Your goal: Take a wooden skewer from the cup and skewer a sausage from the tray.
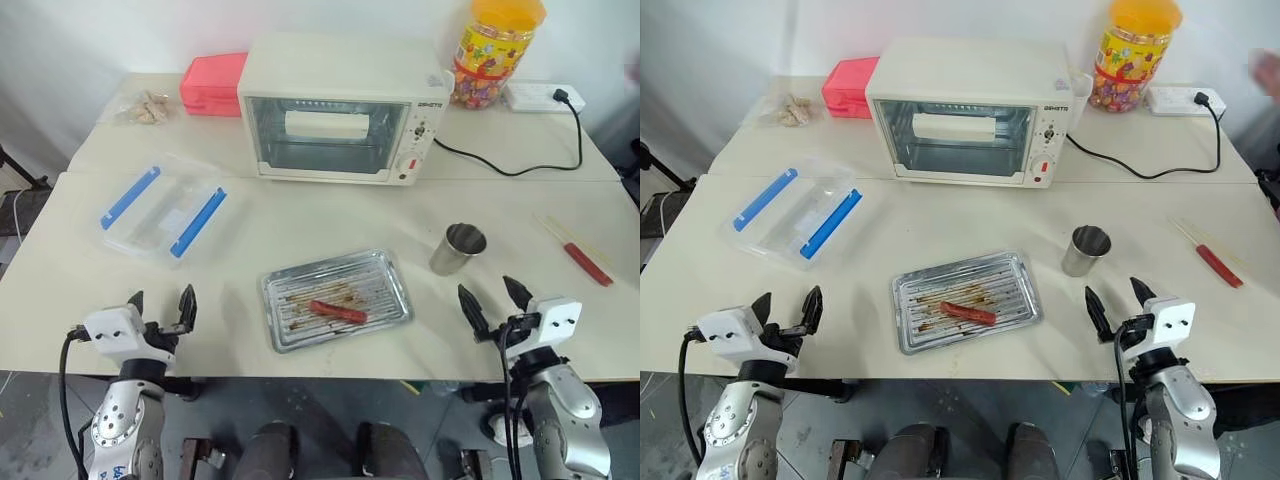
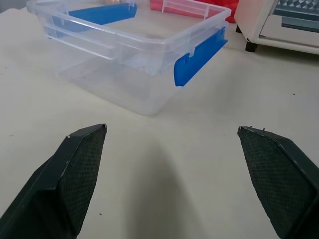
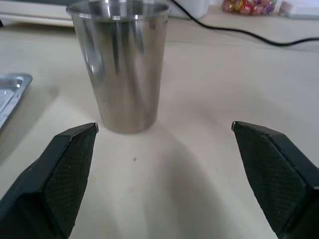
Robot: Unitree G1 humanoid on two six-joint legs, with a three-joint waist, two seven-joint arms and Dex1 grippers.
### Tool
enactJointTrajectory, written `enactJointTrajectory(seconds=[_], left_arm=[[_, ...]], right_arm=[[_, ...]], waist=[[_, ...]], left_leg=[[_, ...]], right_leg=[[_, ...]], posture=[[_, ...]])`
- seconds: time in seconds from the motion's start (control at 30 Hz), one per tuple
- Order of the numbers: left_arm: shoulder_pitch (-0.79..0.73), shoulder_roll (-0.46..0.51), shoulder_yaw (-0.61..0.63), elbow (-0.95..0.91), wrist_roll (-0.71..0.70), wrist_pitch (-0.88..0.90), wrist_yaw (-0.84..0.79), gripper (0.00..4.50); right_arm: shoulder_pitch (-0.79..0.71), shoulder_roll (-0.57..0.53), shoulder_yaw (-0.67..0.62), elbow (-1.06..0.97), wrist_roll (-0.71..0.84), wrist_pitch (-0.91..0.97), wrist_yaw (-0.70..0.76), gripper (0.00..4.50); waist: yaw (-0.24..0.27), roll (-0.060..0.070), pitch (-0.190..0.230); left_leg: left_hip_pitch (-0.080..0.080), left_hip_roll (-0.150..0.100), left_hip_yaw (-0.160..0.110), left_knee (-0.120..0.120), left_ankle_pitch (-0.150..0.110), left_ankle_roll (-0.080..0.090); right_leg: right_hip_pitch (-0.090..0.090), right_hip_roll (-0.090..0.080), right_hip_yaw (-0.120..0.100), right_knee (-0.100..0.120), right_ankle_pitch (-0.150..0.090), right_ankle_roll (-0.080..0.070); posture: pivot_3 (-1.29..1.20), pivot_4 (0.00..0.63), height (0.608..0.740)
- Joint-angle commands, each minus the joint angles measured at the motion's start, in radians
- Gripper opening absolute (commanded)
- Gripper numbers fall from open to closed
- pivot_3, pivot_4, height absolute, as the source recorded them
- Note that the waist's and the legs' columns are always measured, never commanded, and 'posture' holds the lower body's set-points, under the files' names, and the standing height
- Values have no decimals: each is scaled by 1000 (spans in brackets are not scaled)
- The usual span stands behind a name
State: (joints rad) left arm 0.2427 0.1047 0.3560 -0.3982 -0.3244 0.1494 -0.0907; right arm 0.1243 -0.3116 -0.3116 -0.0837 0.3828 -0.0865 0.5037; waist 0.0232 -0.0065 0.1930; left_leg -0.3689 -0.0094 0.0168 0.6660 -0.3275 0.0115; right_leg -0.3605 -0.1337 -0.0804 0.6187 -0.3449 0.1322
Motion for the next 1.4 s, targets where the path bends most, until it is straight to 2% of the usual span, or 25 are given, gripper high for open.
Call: enactJointTrajectory(seconds=[0.03,0.57,1.4], left_arm=[[6,17,12,-21,-3,-19,-11,4475],[8,15,-14,-91,-12,44,11,4475],[2,13,-21,-68,7,40,19,4475]], right_arm=[[1,2,11,-8,24,-18,36,4500],[36,-2,9,-19,-6,-19,13,4500],[22,-8,7,-19,-3,-13,6,4500]], waist=[[0,0,0],[0,0,0],[0,0,0]], left_leg=[[0,0,0,0,0,0],[0,0,0,0,0,-1],[0,1,1,0,0,-1]], right_leg=[[0,0,0,0,0,0],[0,0,1,0,0,0],[0,1,1,0,0,0]], posture=[[0,150,740],[0,150,740],[0,150,740]])
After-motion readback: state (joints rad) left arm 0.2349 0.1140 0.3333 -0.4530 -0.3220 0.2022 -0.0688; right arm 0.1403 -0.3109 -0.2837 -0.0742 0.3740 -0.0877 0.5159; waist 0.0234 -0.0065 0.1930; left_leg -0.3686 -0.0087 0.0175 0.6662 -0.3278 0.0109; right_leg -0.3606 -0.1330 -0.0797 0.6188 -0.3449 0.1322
